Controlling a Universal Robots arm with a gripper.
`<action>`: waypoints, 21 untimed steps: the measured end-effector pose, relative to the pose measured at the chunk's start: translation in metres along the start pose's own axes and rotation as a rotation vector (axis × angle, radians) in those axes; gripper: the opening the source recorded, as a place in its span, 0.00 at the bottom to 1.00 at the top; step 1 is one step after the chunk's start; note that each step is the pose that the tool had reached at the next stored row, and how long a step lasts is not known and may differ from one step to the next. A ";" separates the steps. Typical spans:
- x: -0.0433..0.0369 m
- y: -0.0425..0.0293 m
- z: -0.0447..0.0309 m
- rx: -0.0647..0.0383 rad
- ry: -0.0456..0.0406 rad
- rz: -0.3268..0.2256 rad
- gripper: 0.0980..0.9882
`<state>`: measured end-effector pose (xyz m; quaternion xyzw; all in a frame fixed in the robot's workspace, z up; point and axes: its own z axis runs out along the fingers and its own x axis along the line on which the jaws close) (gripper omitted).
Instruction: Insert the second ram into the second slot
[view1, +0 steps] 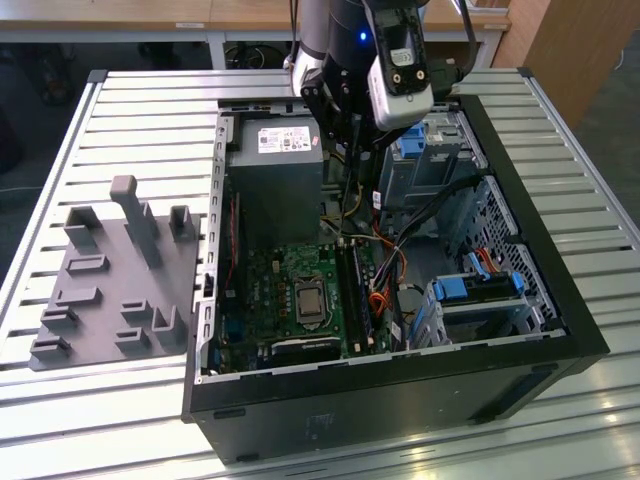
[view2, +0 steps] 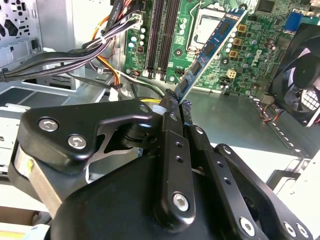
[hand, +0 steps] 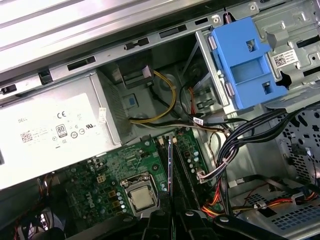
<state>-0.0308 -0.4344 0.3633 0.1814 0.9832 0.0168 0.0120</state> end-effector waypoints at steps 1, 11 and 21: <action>0.0000 0.0000 0.0000 0.000 0.0001 -0.002 0.04; 0.0000 0.0000 0.0000 0.000 0.0006 -0.016 0.04; 0.0000 0.0000 0.0000 0.000 0.0009 -0.024 0.04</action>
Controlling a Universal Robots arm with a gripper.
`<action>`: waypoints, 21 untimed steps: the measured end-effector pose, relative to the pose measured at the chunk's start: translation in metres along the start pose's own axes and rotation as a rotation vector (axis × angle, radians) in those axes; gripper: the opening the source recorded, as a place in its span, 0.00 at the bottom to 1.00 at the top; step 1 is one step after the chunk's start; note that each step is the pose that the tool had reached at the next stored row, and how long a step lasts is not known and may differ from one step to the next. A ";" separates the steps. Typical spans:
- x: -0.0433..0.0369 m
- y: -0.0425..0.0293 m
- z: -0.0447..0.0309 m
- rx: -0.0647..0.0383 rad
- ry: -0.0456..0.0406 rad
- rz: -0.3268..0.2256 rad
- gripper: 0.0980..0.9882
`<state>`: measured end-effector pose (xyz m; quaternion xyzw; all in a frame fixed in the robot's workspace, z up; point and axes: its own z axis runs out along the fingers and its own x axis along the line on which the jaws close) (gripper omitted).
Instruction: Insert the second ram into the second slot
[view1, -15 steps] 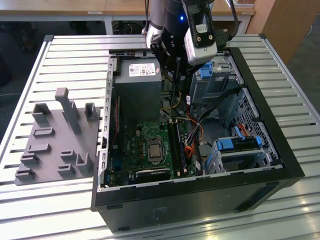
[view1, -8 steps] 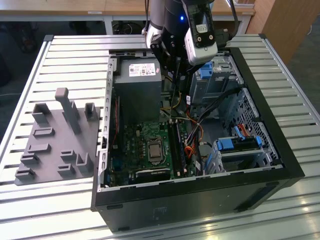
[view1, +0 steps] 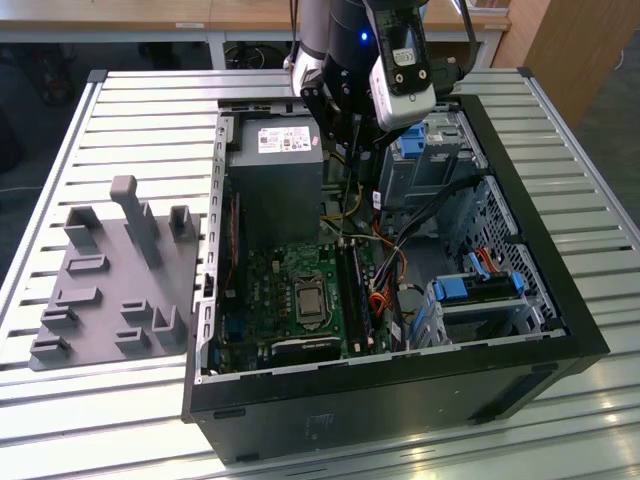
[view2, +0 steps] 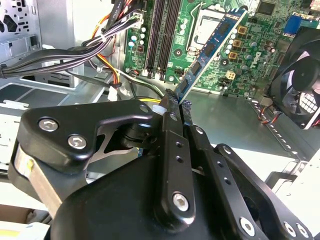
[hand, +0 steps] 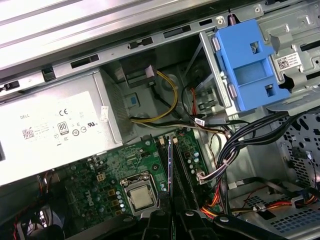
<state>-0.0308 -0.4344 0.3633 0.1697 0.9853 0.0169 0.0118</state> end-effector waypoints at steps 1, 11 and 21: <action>0.0000 0.0000 0.0000 0.000 0.0000 -0.001 0.04; 0.0000 0.0000 0.0001 0.000 0.0003 -0.007 0.04; 0.0000 -0.0001 0.0013 0.000 0.0005 -0.013 0.04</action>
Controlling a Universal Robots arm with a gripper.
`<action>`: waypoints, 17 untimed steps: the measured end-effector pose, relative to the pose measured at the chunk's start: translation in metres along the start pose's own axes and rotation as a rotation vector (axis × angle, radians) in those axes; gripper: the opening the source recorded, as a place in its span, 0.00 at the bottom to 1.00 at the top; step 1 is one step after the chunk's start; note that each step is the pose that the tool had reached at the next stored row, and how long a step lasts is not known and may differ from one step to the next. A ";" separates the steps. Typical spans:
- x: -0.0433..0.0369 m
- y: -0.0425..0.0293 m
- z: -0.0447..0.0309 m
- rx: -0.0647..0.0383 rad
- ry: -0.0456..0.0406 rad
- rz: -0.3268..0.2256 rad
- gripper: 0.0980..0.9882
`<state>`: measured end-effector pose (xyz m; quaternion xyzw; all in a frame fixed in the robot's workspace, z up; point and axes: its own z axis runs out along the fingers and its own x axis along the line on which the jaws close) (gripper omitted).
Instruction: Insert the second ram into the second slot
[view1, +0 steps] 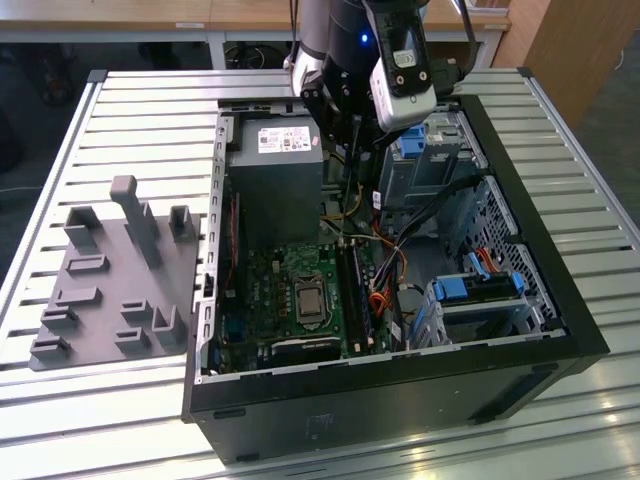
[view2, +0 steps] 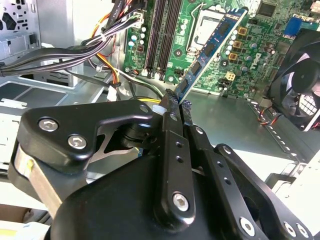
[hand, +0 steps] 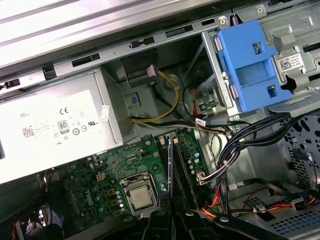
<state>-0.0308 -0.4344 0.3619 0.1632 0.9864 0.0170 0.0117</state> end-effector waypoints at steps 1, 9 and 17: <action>0.0000 0.0000 0.0002 0.000 0.0001 -0.004 0.04; -0.0001 -0.0004 0.0011 -0.001 0.0020 -0.053 0.04; -0.0002 -0.0007 0.0017 -0.002 0.0037 -0.097 0.04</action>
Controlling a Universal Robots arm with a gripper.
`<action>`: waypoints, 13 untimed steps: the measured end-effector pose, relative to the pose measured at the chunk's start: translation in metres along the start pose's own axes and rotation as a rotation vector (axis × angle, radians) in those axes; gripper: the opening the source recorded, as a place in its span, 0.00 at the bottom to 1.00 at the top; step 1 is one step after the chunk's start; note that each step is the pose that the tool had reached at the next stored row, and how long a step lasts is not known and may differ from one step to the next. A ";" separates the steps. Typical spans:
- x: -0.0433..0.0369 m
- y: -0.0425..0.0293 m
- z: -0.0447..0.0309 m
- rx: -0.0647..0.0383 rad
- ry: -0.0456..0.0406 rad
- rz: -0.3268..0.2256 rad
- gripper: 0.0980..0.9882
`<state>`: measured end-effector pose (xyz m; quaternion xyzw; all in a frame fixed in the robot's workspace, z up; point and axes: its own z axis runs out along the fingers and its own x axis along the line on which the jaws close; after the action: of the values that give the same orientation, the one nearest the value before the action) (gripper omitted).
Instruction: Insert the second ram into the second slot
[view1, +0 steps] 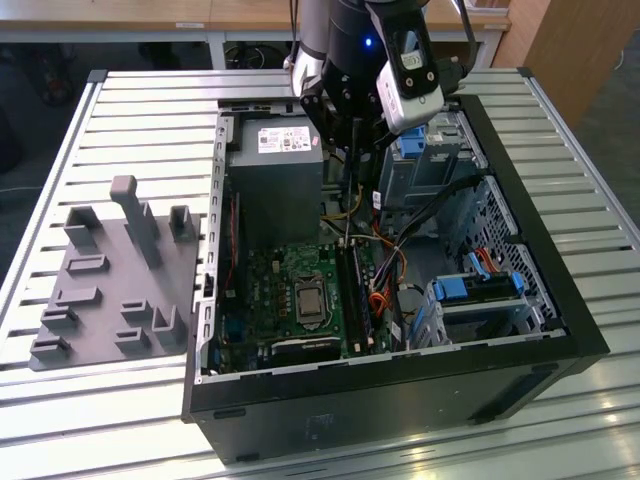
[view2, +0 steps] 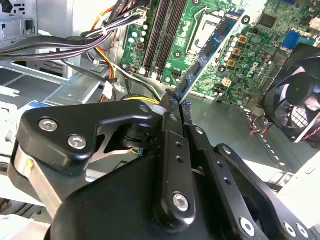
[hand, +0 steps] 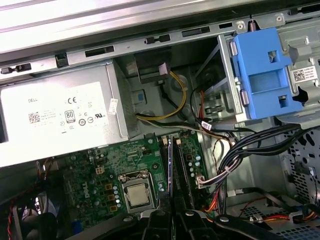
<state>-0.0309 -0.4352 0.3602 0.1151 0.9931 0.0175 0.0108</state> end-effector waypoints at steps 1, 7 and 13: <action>0.0000 0.0000 0.0002 0.000 0.0000 0.000 0.04; 0.0001 -0.0002 0.0053 0.000 0.0000 0.000 0.04; -0.0001 -0.0013 0.0078 0.000 0.0000 0.000 0.04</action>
<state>-0.0308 -0.4362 0.3524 0.1149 0.9932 0.0175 0.0108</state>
